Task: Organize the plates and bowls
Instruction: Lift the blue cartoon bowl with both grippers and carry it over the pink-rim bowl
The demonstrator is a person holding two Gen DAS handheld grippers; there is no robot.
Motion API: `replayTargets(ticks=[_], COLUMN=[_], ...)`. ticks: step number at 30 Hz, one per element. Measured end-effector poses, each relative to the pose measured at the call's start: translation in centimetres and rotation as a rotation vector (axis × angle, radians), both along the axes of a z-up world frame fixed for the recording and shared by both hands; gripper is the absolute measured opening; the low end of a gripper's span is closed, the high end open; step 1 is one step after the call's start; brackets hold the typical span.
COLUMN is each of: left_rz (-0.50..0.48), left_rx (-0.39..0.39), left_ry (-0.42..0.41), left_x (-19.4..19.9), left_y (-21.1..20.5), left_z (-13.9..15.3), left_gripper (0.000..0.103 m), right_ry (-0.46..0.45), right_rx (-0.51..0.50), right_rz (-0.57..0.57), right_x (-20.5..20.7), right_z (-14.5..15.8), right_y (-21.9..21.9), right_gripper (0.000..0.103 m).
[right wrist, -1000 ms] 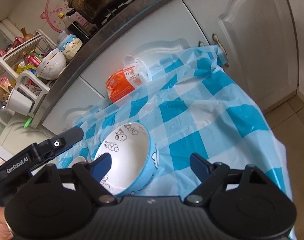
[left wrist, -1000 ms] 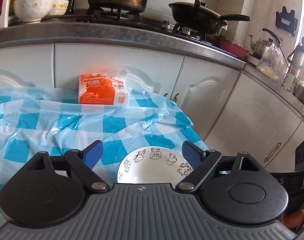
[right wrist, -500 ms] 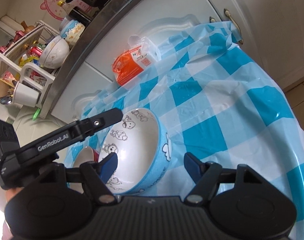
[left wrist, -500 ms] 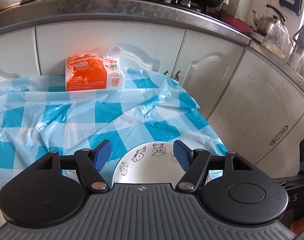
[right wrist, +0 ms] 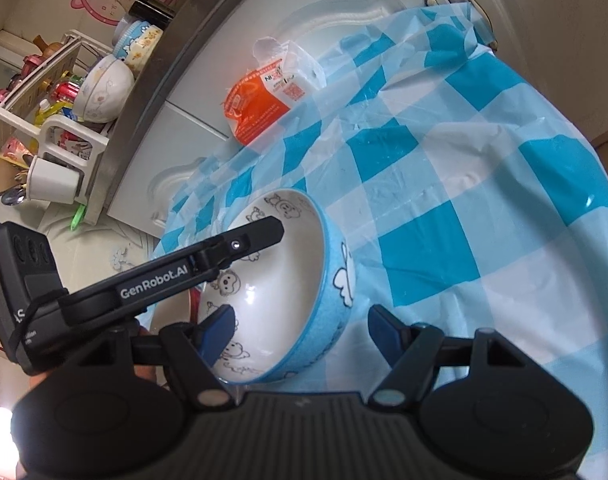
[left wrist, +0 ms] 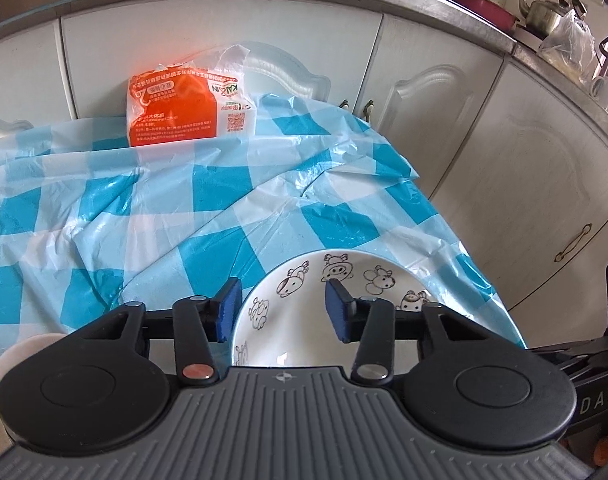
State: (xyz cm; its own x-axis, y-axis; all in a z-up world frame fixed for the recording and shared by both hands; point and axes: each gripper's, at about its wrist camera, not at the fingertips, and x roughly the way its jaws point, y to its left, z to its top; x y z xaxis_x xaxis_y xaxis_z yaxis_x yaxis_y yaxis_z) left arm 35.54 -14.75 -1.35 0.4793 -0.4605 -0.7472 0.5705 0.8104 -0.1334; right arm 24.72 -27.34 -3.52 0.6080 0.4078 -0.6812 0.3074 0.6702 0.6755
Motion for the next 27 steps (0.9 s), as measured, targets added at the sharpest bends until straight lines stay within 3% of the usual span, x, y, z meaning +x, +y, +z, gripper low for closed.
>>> replayTargets(ticks=[3, 7, 19, 27], left_rz=[0.011, 0.021, 0.075, 0.080], left_rx=[0.017, 0.018, -0.067, -0.080], left_ry=[0.016, 0.039, 0.094, 0.115], left_x=[0.1, 0.1, -0.5, -0.7], left_y=[0.2, 0.5, 1.5, 1.5], left_z=[-0.3, -0.9, -0.8, -0.8], left_gripper=[0.041, 0.037, 0.033, 0.032], right_ry=[0.003, -0.020, -0.047, -0.096], right_rx=[0.022, 0.090, 0.074, 0.057], right_rz=[-0.004, -0.016, -0.055, -0.111], right_x=[0.1, 0.2, -0.6, -1.6], right_z=[-0.4, -0.7, -0.4, 0.1], right_y=[0.1, 0.1, 0.1, -1.7], right_gripper=[0.074, 0.075, 0.080, 0.077])
